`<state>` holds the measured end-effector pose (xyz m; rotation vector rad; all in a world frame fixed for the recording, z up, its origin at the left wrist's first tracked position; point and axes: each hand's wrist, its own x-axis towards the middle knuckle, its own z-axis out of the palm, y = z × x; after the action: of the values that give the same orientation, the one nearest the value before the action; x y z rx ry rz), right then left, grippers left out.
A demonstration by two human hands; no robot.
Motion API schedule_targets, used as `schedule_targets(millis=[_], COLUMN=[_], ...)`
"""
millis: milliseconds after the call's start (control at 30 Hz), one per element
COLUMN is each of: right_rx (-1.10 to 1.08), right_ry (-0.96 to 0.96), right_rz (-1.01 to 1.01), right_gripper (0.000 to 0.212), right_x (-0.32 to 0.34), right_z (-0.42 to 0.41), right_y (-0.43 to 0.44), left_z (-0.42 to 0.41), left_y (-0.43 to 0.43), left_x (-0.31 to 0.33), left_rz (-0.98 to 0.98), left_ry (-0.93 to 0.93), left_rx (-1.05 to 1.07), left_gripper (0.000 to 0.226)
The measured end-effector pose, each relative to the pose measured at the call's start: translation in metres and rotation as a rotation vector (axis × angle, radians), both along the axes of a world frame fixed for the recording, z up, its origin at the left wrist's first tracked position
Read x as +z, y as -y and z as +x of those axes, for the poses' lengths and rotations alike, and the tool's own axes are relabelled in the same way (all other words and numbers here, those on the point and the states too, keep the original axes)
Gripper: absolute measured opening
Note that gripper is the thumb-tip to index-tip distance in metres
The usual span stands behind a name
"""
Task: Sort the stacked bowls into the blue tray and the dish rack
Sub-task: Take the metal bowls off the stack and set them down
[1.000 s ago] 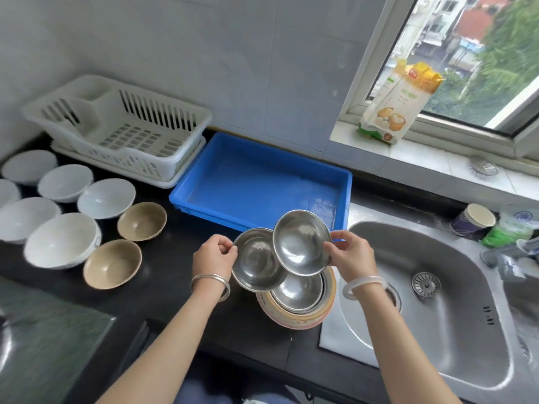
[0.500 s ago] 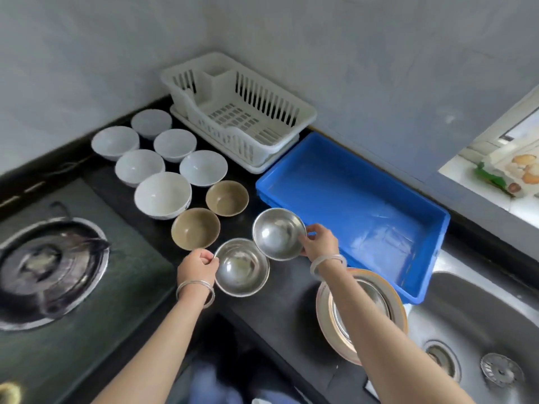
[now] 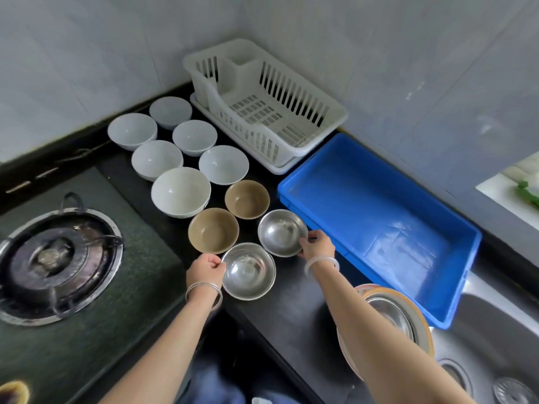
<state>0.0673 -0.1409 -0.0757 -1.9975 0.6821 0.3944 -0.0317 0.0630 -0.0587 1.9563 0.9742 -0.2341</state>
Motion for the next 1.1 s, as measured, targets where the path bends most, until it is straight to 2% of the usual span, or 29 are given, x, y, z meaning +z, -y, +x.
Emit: schedule_targets(millis=[200,400,700,833,933,1100], right_rx=[-0.056,-0.124,-0.064,0.068,0.140,0.077], right_ry=[-0.023,-0.004,-0.047,0.002,0.108,0.255], right_rz=[0.091,0.180,0.223,0.083,-0.005,-0.214], right_gripper=[0.010,0.015,0.032,0.036,0.033,0.019], right_x=[-0.005,-0.003,0.001,0.014,0.030,0.054], right_z=[0.000,-0.004,-0.013,-0.024,-0.038,-0.076], right_y=[-0.002,-0.005,-0.003,0.003,0.018,0.068], left_z=[0.000,-0.005,-0.011,-0.015,-0.020,-0.016], left_y=[0.000,0.002,0.004,0.007,0.013,0.039], left_x=[-0.005,-0.008,-0.003,0.007,0.018,0.034], left_rz=[0.008,0.028,0.016,0.015,0.098,0.128], left_ry=[0.011,0.028,0.069,0.075,0.095,0.192], left_rx=[0.034,0.065,0.073,0.030,-0.041,-0.157], left_gripper=[0.002,0.016,0.020,0.020,0.025,0.030])
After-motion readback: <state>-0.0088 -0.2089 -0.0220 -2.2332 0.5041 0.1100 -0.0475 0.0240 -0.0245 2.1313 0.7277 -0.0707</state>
